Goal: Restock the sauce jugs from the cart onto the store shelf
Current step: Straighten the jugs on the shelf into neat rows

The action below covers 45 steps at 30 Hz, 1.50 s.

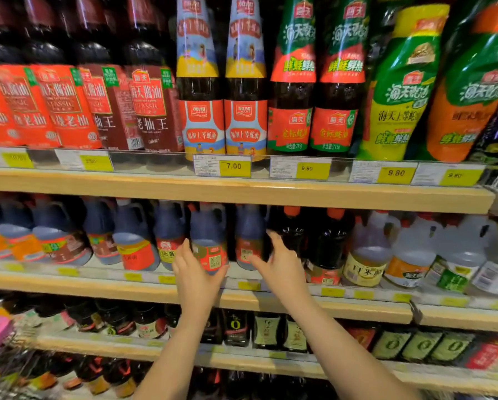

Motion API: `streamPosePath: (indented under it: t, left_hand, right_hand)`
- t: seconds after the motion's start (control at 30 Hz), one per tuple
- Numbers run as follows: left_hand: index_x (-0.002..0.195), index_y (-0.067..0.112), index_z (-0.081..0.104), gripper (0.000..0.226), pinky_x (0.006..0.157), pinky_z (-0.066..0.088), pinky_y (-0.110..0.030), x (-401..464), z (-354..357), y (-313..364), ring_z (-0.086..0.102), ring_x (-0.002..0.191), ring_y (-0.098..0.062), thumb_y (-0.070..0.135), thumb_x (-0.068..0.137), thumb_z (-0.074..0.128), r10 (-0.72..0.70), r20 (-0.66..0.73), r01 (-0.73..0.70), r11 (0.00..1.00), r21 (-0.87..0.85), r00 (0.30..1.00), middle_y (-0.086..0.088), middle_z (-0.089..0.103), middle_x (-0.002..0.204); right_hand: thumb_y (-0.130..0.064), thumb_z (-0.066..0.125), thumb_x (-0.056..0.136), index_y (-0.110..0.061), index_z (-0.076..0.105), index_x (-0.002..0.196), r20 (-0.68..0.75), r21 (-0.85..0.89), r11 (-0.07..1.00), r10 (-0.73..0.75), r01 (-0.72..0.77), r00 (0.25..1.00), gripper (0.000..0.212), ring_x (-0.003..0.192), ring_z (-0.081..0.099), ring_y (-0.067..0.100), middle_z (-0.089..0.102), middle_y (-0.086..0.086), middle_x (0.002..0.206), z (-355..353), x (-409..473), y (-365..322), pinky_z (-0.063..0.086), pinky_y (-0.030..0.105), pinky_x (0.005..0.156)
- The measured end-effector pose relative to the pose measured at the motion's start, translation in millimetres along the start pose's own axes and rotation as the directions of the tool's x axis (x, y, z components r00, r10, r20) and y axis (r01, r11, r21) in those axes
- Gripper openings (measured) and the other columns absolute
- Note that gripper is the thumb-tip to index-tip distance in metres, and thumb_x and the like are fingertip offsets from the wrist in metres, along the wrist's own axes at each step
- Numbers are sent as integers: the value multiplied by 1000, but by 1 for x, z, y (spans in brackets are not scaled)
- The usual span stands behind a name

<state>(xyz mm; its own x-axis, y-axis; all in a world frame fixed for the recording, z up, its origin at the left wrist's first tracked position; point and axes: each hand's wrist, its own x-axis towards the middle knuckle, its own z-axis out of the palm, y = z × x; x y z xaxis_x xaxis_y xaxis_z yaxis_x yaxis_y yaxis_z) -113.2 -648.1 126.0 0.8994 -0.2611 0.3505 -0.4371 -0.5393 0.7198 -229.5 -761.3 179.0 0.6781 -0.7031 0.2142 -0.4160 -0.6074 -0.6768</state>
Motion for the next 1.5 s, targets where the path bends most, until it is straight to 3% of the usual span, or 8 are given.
streamPosePath:
  t: [0.17, 0.3, 0.37, 0.63, 0.8, 1.1, 1.23, 1.5]
  left_hand:
    - [143, 3, 18, 105, 102, 35, -42, 28, -2, -25, 28, 135, -33, 42, 66, 79, 9, 101, -2, 998, -64, 995, -18, 31, 145]
    - [136, 6, 28, 97, 94, 44, -43, 39, 12, -36, 43, 125, -34, 44, 63, 80, -10, 173, 28, 994, -106, 985, -16, 44, 133]
    - [128, 11, 33, 90, 85, 51, -46, 38, 17, -40, 52, 114, -33, 46, 60, 81, 9, 182, 20, 988, -154, 983, -13, 51, 123]
    - [121, 12, 29, 88, 69, 53, -44, 40, 26, -42, 61, 98, -36, 52, 60, 78, 10, 152, -11, 1000, 8, 988, -16, 59, 112]
    - [122, 6, 31, 87, 76, 49, -43, 39, 32, -44, 61, 98, -35, 55, 64, 74, 30, 116, -44, 992, 120, 993, -17, 62, 109]
    - [126, 5, 32, 88, 80, 45, -42, 40, 36, -50, 60, 101, -33, 58, 67, 69, 77, 77, -88, 984, 152, 994, -15, 62, 110]
    - [127, 6, 31, 88, 80, 45, -43, 41, 36, -52, 60, 101, -33, 59, 67, 68, 81, 80, -93, 983, 161, 994, -14, 62, 110]
    - [131, 6, 29, 92, 78, 43, -43, 42, 32, -54, 58, 106, -30, 61, 67, 66, 98, 104, -114, 980, 163, 990, -11, 60, 116]
  right_hand:
    - [-44, 67, 80, -6, 46, 131, -65, 77, 987, 148, -143, 987, 67, 102, 62, 38, 66, 22, 106, 34, 40, -32, 52, 42, 81]
    - [-42, 70, 78, -9, 30, 141, -116, 61, 978, 205, -199, 972, 82, 112, 59, 35, 60, 19, 123, 44, 64, -42, 48, 37, 85]
    - [-46, 71, 75, -9, 33, 139, -99, -11, 968, 247, -250, 964, 82, 116, 57, 35, 58, 18, 126, 44, 71, -44, 48, 37, 88]
    - [-52, 70, 72, -13, 31, 135, -153, -277, 916, 255, -289, 955, 84, 107, 63, 32, 64, 14, 116, 47, 73, -46, 51, 36, 81]
    - [-54, 74, 64, -16, 37, 127, -135, -382, 876, 262, -294, 956, 82, 103, 65, 27, 66, 8, 111, 49, 71, -42, 52, 33, 79]
    - [-41, 70, 69, -22, 28, 132, -145, -295, 915, 242, -275, 959, 78, 101, 64, 34, 65, 13, 107, 59, 69, -40, 51, 37, 80]
    - [-42, 75, 66, -20, 15, 140, -130, -231, 935, 245, -270, 961, 98, 101, 63, 36, 62, 16, 112, 66, 68, -36, 51, 37, 78]
    - [-40, 76, 64, -9, 25, 136, -131, -193, 968, 136, -160, 982, 93, 89, 65, 37, 66, 18, 99, 64, 51, -33, 53, 38, 68]
